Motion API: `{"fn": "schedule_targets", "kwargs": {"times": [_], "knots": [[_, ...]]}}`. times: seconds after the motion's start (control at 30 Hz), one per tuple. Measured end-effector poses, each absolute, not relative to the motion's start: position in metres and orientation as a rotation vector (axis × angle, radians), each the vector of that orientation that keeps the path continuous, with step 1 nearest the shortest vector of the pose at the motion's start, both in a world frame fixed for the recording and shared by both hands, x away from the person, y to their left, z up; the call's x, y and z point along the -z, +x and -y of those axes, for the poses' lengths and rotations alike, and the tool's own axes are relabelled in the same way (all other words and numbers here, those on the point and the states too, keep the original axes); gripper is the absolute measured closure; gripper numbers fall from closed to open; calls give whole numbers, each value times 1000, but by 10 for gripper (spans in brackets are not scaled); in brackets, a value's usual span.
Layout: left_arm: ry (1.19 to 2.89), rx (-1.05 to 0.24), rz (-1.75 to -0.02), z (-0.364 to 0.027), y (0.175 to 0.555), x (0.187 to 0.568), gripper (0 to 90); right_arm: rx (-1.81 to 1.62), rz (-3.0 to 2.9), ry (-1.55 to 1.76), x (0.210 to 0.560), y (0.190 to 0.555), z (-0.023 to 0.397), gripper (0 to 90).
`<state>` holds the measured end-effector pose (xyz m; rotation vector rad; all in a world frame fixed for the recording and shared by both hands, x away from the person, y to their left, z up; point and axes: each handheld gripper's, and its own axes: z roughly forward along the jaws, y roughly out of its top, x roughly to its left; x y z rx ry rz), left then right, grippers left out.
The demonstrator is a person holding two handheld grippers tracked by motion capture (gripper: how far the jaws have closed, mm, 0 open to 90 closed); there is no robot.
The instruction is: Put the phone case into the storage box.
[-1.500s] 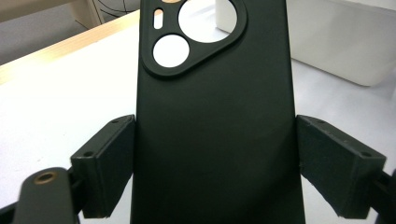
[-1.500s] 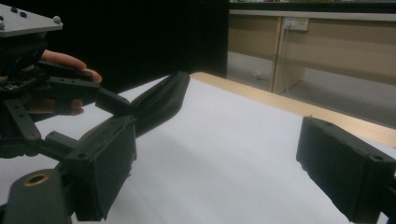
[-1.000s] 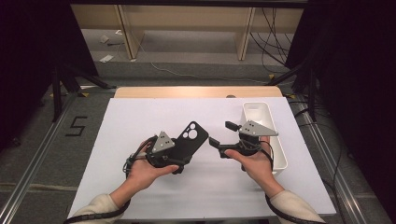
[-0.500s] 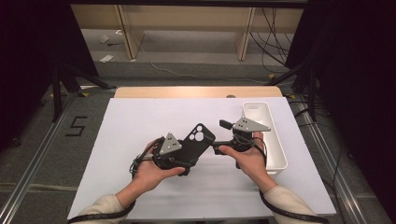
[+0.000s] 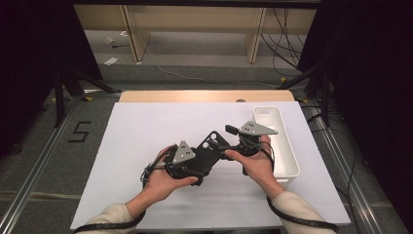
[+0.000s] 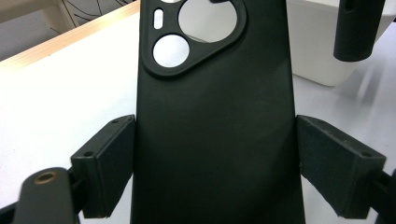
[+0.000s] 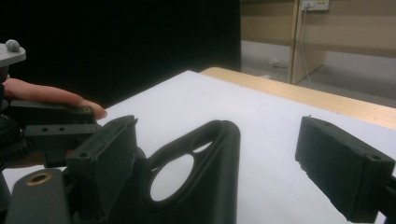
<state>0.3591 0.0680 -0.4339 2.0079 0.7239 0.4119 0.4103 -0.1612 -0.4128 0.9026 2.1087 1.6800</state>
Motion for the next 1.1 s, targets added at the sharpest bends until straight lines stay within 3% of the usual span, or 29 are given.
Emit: {"fn": "schedule_targets", "kwargs": {"times": [1.1], "knots": [[1995,-412,-695,-58,358,433,152,-1670,-2159,949,417,417,151,215]]}}
